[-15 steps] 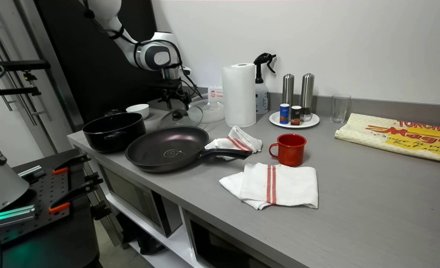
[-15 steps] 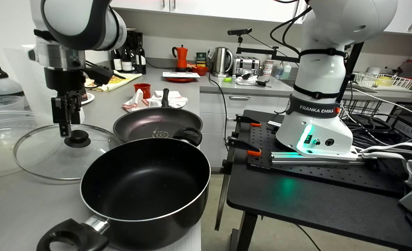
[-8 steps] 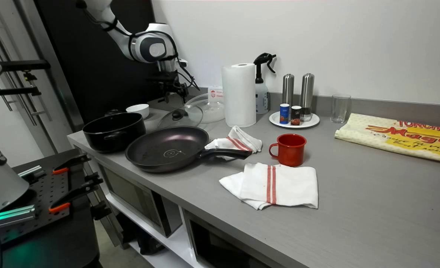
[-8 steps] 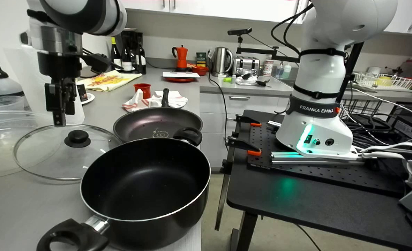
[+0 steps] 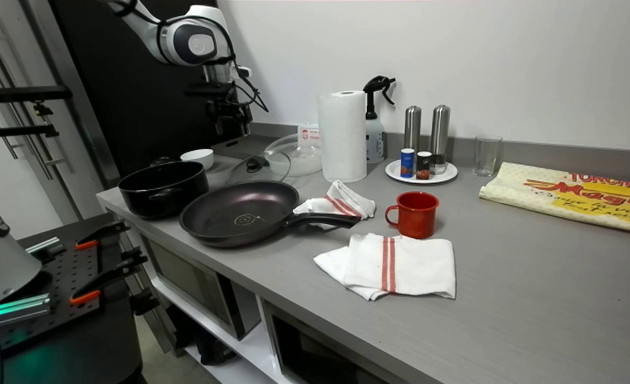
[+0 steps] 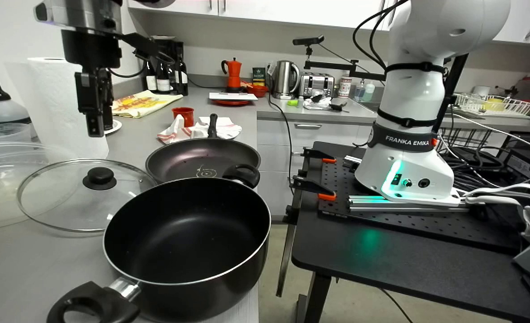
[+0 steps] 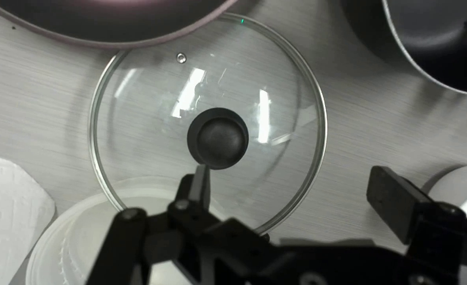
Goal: Remove the glass lid from the black pot
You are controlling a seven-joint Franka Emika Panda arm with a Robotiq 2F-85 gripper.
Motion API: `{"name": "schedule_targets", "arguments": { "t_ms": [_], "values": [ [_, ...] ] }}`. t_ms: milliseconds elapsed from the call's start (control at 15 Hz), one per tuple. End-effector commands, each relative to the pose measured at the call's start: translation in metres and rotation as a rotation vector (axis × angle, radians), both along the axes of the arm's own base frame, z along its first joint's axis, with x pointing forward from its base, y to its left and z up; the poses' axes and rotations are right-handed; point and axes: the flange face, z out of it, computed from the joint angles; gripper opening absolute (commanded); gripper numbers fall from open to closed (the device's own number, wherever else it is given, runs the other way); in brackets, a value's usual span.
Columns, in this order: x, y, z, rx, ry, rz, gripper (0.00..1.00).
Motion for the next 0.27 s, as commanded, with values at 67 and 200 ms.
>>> {"name": "schedule_targets", "arguments": {
  "t_ms": [67,200],
  "values": [
    [-0.0076,-0.0017,0.0088,-0.005,0.003,-0.002,1.0],
    [-0.0103,-0.003,0.0088,-0.007,0.005,-0.002,1.0]
  ]
}}
